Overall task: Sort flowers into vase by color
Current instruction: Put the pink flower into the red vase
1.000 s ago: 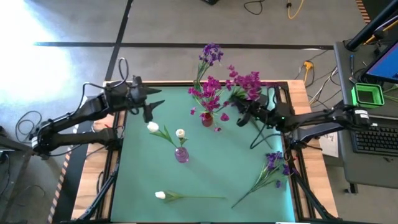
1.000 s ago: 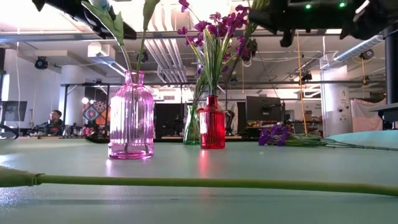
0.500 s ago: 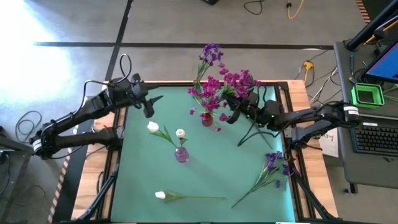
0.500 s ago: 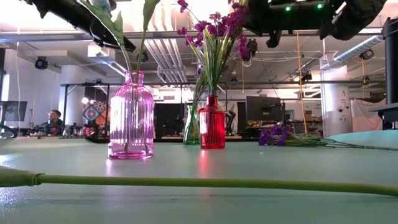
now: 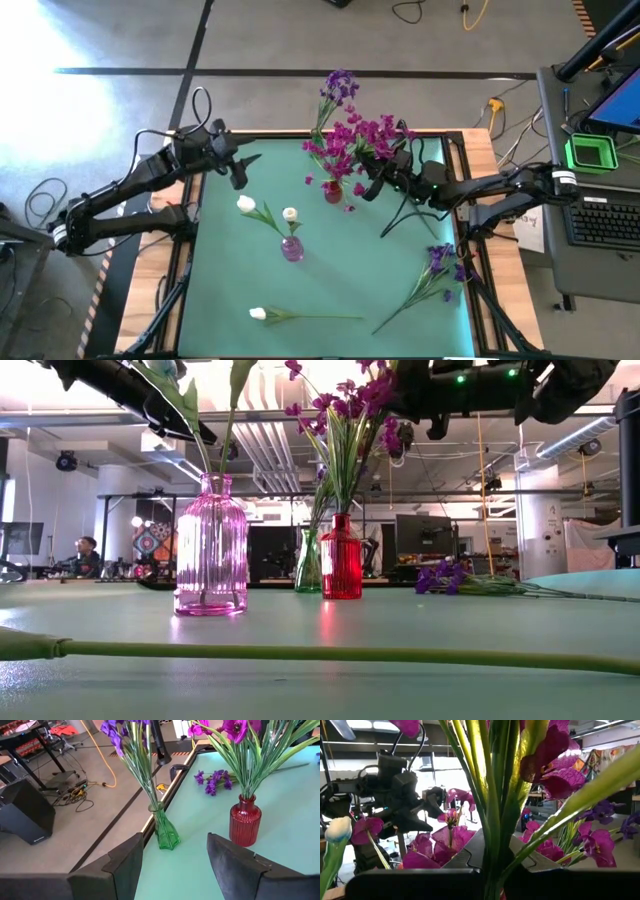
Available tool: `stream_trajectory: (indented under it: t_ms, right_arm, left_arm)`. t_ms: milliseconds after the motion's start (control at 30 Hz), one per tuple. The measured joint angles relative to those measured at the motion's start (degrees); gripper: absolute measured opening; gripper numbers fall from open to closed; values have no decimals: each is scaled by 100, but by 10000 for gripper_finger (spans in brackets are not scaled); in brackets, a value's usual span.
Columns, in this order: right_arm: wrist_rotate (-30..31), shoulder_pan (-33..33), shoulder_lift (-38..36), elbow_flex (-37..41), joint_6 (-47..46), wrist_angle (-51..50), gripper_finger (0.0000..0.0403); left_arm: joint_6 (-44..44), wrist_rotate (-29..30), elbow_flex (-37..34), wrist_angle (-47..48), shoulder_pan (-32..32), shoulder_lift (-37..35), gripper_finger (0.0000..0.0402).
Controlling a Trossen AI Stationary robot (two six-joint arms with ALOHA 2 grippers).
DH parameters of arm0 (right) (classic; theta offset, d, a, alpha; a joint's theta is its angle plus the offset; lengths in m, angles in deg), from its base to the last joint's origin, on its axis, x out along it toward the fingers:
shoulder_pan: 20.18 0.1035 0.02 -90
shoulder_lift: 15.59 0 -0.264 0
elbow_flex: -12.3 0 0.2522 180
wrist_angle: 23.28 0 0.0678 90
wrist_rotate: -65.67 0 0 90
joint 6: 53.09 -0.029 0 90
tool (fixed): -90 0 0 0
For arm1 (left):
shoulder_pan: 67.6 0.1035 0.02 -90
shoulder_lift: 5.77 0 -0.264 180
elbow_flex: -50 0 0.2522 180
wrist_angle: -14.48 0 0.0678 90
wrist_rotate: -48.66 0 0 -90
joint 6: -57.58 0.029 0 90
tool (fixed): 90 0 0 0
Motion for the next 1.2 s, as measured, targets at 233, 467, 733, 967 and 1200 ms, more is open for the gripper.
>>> stream_trajectory:
  t_ms: [233, 467, 733, 967, 1200]
  right_arm:
    - [0, -2, 0, 0, -4, -41, 28]
    - [0, -2, 0, 0, -67, -135, 28]
    - [0, -2, 0, 0, -94, -327, 28]
    - [0, -2, -2, 0, -93, -439, 28]
    - [0, -2, -2, -282, -96, -906, 28]
  left_arm:
    - [-48, 0, 0, 1, 0, 0, 207]
    - [-70, 3, 0, 0, 0, 0, 207]
    - [-74, 3, 0, 2, 0, 0, 207]
    - [-134, 5, 0, 2, 0, 0, 207]
    - [-136, 5, 0, 2, 0, 0, 207]
